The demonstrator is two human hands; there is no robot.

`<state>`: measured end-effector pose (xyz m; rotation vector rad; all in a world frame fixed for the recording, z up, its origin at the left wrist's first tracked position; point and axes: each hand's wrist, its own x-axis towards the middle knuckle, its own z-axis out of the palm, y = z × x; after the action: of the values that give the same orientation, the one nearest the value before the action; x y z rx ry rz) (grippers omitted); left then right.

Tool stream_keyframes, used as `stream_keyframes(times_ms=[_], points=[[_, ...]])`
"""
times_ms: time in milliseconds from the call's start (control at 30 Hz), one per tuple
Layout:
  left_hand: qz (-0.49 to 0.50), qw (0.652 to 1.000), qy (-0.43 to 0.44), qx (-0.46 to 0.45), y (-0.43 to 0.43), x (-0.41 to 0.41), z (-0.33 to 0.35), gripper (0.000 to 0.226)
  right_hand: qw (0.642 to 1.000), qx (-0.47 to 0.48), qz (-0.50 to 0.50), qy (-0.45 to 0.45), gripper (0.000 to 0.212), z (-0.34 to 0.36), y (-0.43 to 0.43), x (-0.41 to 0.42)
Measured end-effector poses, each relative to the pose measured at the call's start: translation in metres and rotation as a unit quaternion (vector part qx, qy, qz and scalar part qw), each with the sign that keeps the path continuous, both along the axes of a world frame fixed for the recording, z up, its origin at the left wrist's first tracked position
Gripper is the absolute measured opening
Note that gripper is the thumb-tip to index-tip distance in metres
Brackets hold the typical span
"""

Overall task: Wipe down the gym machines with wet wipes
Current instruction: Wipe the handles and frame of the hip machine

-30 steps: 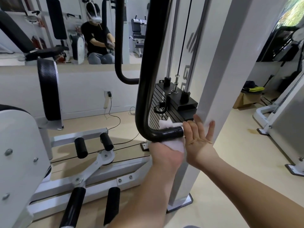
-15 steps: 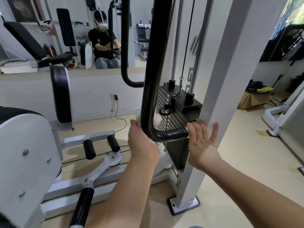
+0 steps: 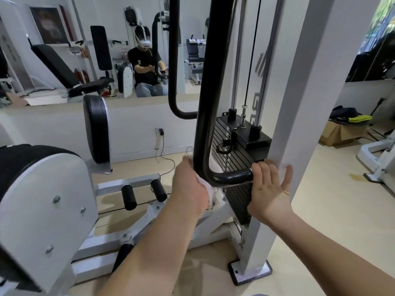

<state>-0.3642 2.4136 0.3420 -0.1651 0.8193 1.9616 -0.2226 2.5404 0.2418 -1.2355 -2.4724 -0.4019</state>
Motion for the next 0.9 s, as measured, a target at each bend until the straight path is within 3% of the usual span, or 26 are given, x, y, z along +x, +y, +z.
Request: stream_keyframes(times_ms=[67,133,300,367,433,533,567,633,700,767,800,833,900], points=[[0.019,0.991,0.130,-0.034,0.001,-0.009,0.003,0.037,1.000,-0.024,-0.020,0.004,0.097,0.000,-0.004,-0.007],[0.036,0.984,0.173,-0.013,0.005,-0.010,-0.011,0.043,0.999,-0.034,-0.019,0.013,0.097,0.001,-0.004,-0.010],[-0.069,0.996,0.023,0.053,0.024,0.024,-0.054,0.018,0.999,-0.031,0.000,0.020,0.093,-0.001,-0.001,-0.005],[-0.095,0.994,-0.025,0.045,0.021,0.035,-0.053,0.025,0.999,-0.022,0.004,0.023,0.089,0.000,-0.001,-0.003],[-0.083,0.995,-0.053,-0.015,0.010,0.038,-0.039,0.031,1.000,-0.018,0.009,0.014,0.090,0.002,-0.001,0.000],[-0.007,0.987,-0.163,-0.010,-0.013,0.026,-0.009,0.026,0.999,-0.034,0.006,-0.003,0.095,0.005,-0.002,0.001],[0.012,0.992,-0.122,-0.039,-0.017,0.021,-0.004,0.025,0.999,-0.041,0.001,-0.004,0.096,0.005,-0.003,0.000],[0.026,0.992,0.048,-0.117,-0.020,0.018,0.002,0.029,0.998,-0.058,-0.006,-0.004,0.095,0.007,-0.006,-0.002],[0.073,0.962,0.210,-0.160,-0.027,0.027,0.009,0.052,0.997,-0.077,-0.005,0.003,0.095,0.011,-0.009,-0.004],[0.155,0.904,0.386,-0.103,-0.037,0.046,0.012,0.052,0.996,-0.082,0.012,0.040,0.090,0.016,-0.011,-0.001],[0.183,0.844,0.501,-0.051,-0.041,0.056,0.009,0.047,0.993,-0.080,0.036,0.083,0.084,0.019,-0.012,0.003],[0.202,0.763,0.614,-0.013,-0.041,0.062,0.003,0.045,0.983,-0.076,0.068,0.151,0.073,0.020,-0.012,0.008],[0.184,0.554,0.812,-0.020,-0.027,0.058,-0.022,0.047,0.936,-0.075,0.107,0.328,0.044,0.027,-0.015,0.019]])
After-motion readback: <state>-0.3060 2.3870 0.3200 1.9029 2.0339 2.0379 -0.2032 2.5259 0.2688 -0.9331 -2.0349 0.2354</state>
